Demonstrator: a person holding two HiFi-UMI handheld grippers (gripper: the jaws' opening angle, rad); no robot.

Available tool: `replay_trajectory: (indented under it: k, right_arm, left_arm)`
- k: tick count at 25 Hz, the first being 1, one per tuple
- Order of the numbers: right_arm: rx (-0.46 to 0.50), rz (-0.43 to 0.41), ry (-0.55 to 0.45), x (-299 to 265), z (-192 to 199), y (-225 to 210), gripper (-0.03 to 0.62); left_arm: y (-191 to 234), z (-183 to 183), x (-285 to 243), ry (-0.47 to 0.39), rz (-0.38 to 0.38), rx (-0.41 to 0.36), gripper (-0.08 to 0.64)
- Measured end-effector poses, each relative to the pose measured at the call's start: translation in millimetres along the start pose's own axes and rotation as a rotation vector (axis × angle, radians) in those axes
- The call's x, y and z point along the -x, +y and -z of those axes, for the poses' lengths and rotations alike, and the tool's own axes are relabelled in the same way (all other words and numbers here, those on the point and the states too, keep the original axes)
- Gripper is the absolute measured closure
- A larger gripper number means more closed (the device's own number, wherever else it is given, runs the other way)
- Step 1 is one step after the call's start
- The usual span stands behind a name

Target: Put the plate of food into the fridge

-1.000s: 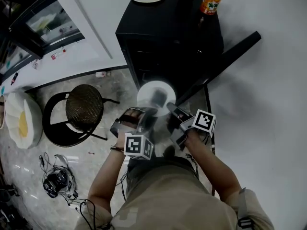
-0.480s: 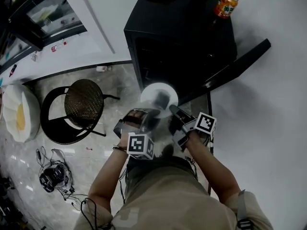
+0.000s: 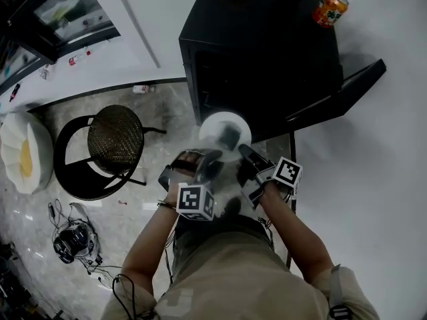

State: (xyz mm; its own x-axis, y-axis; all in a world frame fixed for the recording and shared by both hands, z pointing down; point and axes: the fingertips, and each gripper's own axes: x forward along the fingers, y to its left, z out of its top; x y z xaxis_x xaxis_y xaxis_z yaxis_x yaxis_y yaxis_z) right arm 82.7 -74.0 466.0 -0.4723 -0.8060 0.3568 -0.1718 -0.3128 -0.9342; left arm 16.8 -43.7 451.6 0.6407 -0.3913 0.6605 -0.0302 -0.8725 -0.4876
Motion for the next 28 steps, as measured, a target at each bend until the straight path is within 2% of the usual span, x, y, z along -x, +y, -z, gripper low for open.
replay_trajectory:
  k: [12,18,28]
  right_arm:
    - [0.011,0.015,-0.023,-16.7,-16.4,-21.5,0.565]
    - [0.009,0.012,-0.031,-24.0,-21.0,-34.0,0.565]
    - [-0.01,0.036,-0.039,-37.5,-30.3,-62.7,0.565]
  left_arm:
    - [4.6,22.5,-15.0,0.008,0.034,0.026,0.471]
    - [1.4,30.2,-28.2,0.024,0.062,0.006,0.472]
    - [-7.4,46.8,-56.8,0.053,0.09,0.021,0.479]
